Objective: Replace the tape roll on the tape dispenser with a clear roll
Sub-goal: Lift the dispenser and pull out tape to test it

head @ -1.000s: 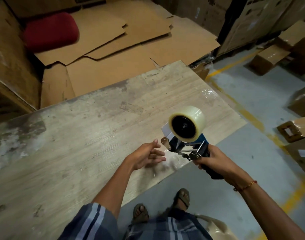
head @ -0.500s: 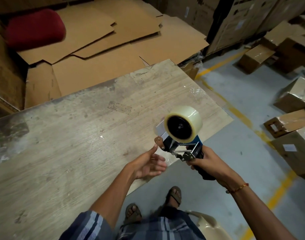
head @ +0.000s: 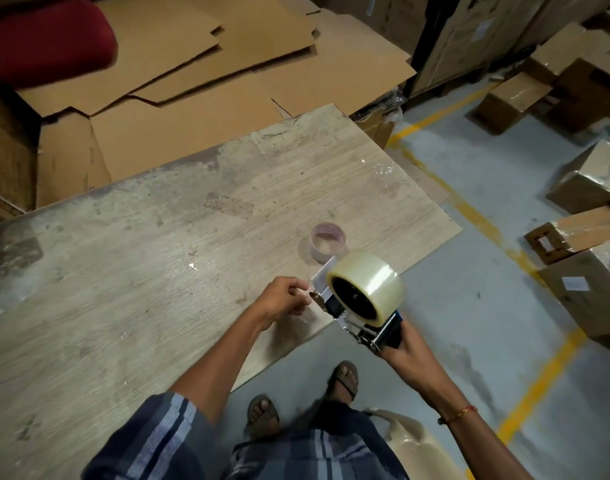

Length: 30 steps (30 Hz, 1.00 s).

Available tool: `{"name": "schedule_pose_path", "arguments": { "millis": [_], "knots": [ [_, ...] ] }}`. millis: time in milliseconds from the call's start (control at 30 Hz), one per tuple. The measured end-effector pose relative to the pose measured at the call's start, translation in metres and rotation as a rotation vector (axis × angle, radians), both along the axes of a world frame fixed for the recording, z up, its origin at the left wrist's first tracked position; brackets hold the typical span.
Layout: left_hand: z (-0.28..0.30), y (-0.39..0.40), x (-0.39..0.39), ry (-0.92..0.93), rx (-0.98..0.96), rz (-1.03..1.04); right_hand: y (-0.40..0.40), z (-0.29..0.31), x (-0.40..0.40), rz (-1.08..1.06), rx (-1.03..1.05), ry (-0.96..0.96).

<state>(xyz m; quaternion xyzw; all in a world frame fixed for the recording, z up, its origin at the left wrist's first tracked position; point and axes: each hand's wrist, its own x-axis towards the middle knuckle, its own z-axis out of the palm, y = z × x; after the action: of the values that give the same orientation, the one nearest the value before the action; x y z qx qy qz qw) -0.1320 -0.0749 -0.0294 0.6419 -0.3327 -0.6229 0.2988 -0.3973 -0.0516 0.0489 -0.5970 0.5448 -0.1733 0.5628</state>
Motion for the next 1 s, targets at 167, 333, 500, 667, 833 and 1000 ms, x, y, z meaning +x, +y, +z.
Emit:
{"name": "schedule_pose_path", "arguments": {
  "millis": [167,333,500,667,833,1000],
  "knots": [
    [-0.003,0.007,0.006,-0.125,0.002,-0.053,0.018,-0.027,-0.012,-0.021,0.027,-0.011],
    [-0.001,0.019,-0.014,0.080,0.110,-0.073,0.015,-0.031,-0.013,-0.010,0.023,0.000],
    [0.001,0.026,-0.035,0.234,0.431,-0.137,0.000,-0.020,-0.010,-0.009,-0.014,0.006],
    [0.002,0.024,-0.054,0.614,0.502,0.127,-0.007,-0.011,-0.007,-0.026,-0.021,-0.046],
    [0.015,0.004,-0.057,0.509,0.251,0.430,-0.005,-0.010,-0.009,-0.010,-0.016,-0.026],
    [0.012,-0.004,-0.044,0.164,0.095,0.313,0.002,-0.021,-0.011,-0.030,-0.016,0.019]
  ]
}}
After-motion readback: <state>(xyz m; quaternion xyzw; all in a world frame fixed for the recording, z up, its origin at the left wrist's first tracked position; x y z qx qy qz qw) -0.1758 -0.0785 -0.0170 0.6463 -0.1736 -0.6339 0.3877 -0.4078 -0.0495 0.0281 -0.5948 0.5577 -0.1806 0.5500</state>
